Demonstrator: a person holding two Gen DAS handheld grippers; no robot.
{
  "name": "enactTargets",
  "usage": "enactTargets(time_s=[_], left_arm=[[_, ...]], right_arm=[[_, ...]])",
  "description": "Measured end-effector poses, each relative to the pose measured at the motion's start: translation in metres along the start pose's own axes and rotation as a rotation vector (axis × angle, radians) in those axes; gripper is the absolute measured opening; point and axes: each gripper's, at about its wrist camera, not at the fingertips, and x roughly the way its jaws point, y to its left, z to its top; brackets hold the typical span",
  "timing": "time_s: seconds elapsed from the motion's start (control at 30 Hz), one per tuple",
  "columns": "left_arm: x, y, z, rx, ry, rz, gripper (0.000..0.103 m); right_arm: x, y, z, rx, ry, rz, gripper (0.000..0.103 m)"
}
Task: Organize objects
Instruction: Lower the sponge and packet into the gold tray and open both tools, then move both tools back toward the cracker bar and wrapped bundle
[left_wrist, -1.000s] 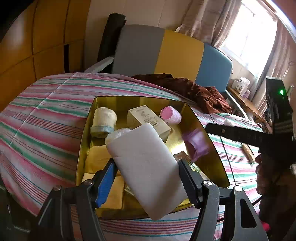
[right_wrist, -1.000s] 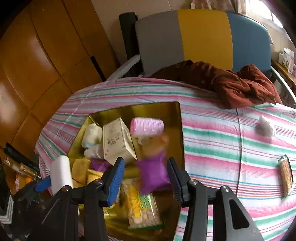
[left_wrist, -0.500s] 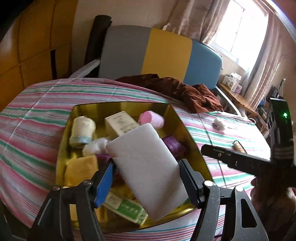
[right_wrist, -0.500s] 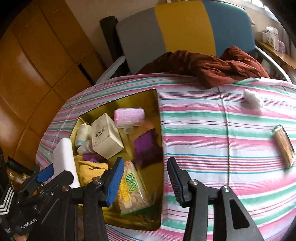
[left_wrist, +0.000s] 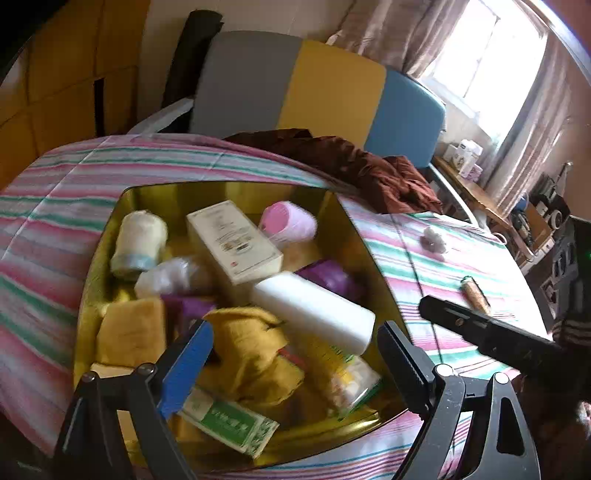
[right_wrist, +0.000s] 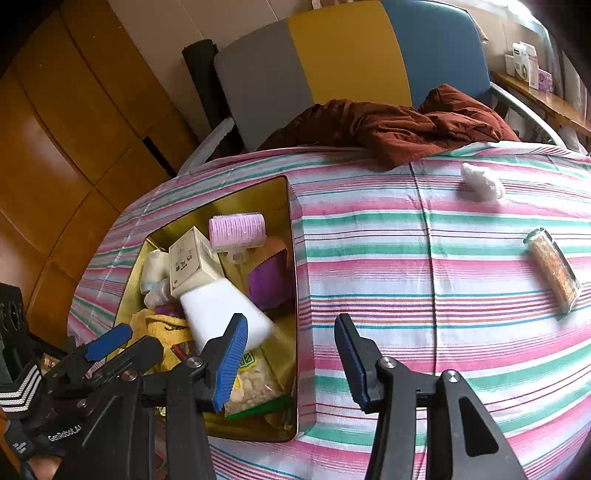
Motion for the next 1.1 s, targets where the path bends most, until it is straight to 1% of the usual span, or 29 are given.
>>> enactTargets(time_s=[0.17,0.47,0.53,0.67,0.93,1.1], left_arm=[[-0.007,0.011,-0.011,-0.023,-0.003,0.030,0.091],[-0.031,0.018,-0.020,-0.004,-0.063,0.114,0.091],[-0.034,0.018,-0.022,0.001,-0.074,0.128,0.091],[-0.041,0.017,-0.025,0.019,-0.096,0.161,0.091],[-0.047,0.013,-0.028,0.037,-0.112,0.172,0.091],[-0.050,0.007,-0.030,0.059,-0.125,0.170,0.091]], right_arm=[[0.000,0.003,-0.005,-0.011,0.005,-0.002,0.049],[-0.002,0.019,-0.013,-0.076,0.005,-0.014,0.050],[-0.002,0.024,-0.016,-0.095,0.006,-0.021,0.054],[-0.003,0.030,-0.021,-0.125,0.008,-0.027,0.055],[-0.007,0.036,-0.026,-0.156,-0.001,-0.048,0.055],[-0.010,0.030,-0.028,-0.146,0.000,-0.055,0.055]])
